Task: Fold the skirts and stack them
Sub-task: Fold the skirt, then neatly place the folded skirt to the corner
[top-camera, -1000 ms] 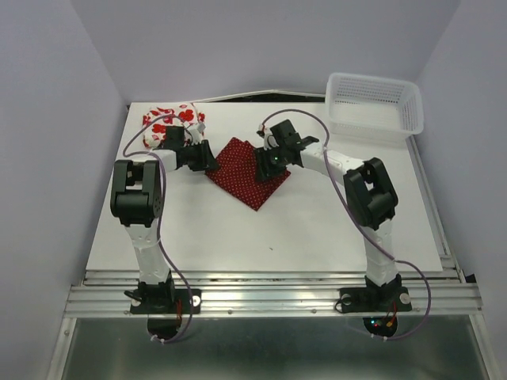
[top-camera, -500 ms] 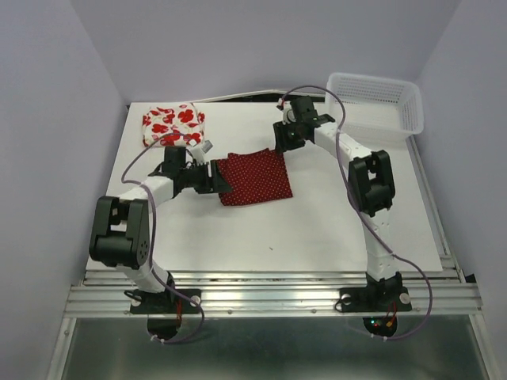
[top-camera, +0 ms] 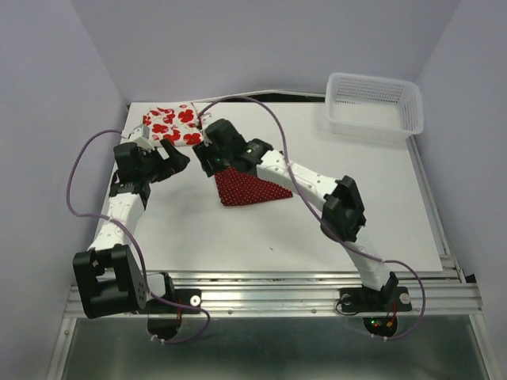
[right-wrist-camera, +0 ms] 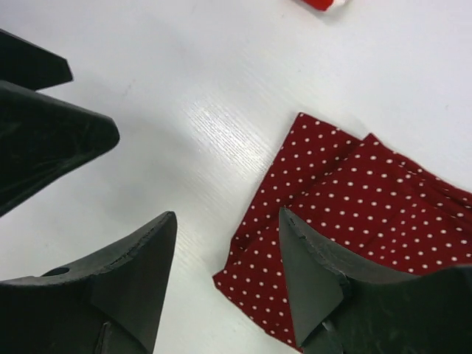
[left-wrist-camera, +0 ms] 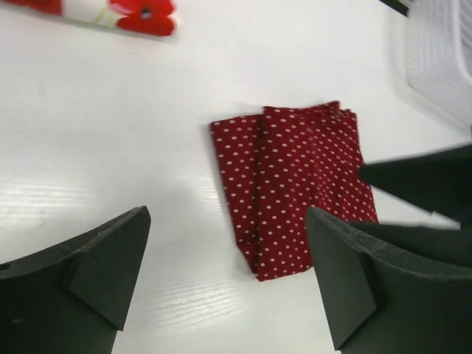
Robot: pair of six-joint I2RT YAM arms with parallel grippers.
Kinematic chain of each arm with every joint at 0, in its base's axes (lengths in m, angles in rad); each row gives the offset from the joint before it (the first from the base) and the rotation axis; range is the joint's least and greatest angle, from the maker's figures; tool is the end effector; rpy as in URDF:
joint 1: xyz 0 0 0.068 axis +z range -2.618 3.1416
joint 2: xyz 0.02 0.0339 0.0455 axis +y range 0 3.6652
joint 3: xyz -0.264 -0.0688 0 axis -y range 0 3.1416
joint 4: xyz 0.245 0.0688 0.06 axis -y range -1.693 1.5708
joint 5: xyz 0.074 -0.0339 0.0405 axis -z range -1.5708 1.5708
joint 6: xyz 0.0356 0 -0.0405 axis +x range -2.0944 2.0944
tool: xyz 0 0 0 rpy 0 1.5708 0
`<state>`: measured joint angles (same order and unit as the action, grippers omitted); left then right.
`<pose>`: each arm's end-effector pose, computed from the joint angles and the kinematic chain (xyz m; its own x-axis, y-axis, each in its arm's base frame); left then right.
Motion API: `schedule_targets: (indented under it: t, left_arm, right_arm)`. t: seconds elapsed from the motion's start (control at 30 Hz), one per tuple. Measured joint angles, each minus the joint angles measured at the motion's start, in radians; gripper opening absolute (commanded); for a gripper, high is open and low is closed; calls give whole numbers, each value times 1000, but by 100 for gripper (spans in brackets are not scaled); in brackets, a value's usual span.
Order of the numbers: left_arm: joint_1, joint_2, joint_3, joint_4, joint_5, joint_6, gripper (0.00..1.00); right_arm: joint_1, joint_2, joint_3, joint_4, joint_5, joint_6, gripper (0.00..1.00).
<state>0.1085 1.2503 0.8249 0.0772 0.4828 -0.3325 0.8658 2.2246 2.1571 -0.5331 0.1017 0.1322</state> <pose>0.2841 0.0143 0.2816 -0.4309 -0.3377 -0.8368 0.2087 0.8649 -0.4566 0.3393 0.3932 0.3046 -0.4558 -0.3333 -0.8254 -0.6490 0.7590 0.0519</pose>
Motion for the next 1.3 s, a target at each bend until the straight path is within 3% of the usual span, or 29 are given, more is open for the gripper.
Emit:
schedule_targets:
  t: [0.1, 0.23, 0.33, 0.53, 0.67, 0.77, 0.87, 0.9, 0.97, 1.0, 1.03, 1.07, 1.13, 1.3]
  left_arm:
    - [47, 0, -32, -3, -44, -43, 99]
    - [49, 0, -33, -15, -73, -63, 98]
    - [49, 3, -33, -14, -81, -68, 99]
    - [49, 26, -34, -11, -88, -70, 98]
    - [51, 63, -77, 24, -65, -71, 93]
    - [51, 83, -143, 51, -8, -74, 91]
    - [50, 105, -200, 82, 56, -81, 90]
    - [49, 118, -210, 90, 69, -84, 89]
    - [41, 149, -216, 110, 95, -92, 87]
    - [37, 164, -216, 119, 101, -95, 87]
    - [27, 185, -216, 134, 112, -99, 86]
    - [19, 196, -216, 142, 117, -101, 86]
    - [-7, 224, -216, 160, 129, -106, 86]
    - [-32, 256, -209, 167, 149, -111, 86]
  right_arm:
    - [60, 85, 41, 5, 77, -1, 64]
    - [63, 195, 47, 8, 206, -2, 72]
    - [57, 253, 47, 7, 270, -4, 70]
    - [51, 292, 47, 17, 309, -6, 48]
    - [52, 296, 47, 27, 298, -3, 23]
    - [51, 296, 47, 31, 283, -1, 17]
    - [43, 296, 47, 32, 270, 1, 3]
    - [40, 296, 47, 33, 266, 3, 2]
    - [32, 296, 47, 36, 249, 10, 4]
    - [30, 296, 47, 37, 241, 14, 12]
    - [26, 296, 47, 39, 235, 16, 43]
    - [23, 296, 47, 41, 229, 19, 52]
    - [18, 296, 47, 46, 218, 19, 60]
    - [15, 289, 47, 47, 195, 15, 56]
